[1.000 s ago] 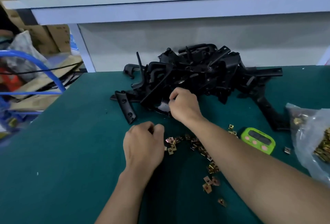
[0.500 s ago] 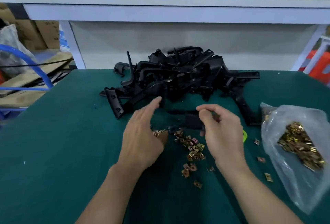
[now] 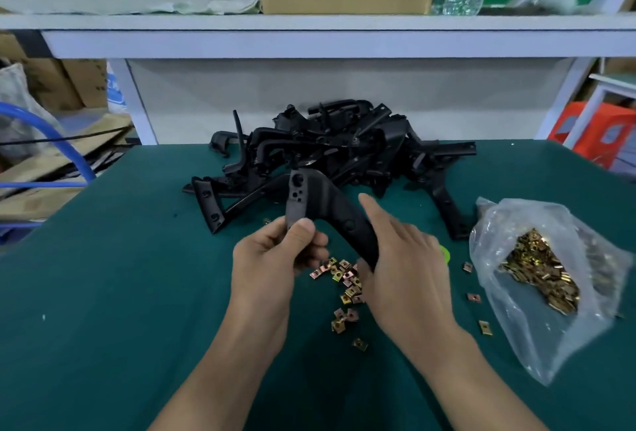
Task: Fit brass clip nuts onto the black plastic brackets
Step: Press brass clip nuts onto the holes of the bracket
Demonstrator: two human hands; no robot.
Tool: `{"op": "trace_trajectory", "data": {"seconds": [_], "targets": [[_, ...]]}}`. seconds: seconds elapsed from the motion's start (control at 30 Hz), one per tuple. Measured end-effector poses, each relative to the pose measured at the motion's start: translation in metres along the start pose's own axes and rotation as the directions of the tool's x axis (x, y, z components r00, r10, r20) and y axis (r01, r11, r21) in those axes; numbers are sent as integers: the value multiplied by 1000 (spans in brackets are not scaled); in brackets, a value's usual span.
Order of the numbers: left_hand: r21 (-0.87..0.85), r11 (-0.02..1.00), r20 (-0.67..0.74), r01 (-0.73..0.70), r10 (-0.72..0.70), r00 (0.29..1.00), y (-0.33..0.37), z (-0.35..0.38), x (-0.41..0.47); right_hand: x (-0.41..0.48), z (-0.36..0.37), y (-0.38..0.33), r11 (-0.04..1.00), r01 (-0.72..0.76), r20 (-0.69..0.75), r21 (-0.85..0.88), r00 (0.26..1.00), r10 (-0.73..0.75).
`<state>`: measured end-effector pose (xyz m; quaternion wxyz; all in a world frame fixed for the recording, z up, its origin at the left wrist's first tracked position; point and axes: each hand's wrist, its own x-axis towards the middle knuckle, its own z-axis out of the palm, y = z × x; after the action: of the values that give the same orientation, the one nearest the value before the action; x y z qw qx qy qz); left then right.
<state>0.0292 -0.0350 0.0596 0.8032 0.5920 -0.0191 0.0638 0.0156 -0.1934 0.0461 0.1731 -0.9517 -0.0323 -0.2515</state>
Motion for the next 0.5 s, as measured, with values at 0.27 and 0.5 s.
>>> {"op": "trace_trajectory", "data": {"seconds": [0.27,0.5], "targets": [[197,965,81,173,-192,978,-28,-6,2,-3,10,1,927,-123,63,-355,986,154],[902,323,314,-288,-29,949,-49,-20,10,-5,9,31,948,-231,104,-219,960,258]]}}
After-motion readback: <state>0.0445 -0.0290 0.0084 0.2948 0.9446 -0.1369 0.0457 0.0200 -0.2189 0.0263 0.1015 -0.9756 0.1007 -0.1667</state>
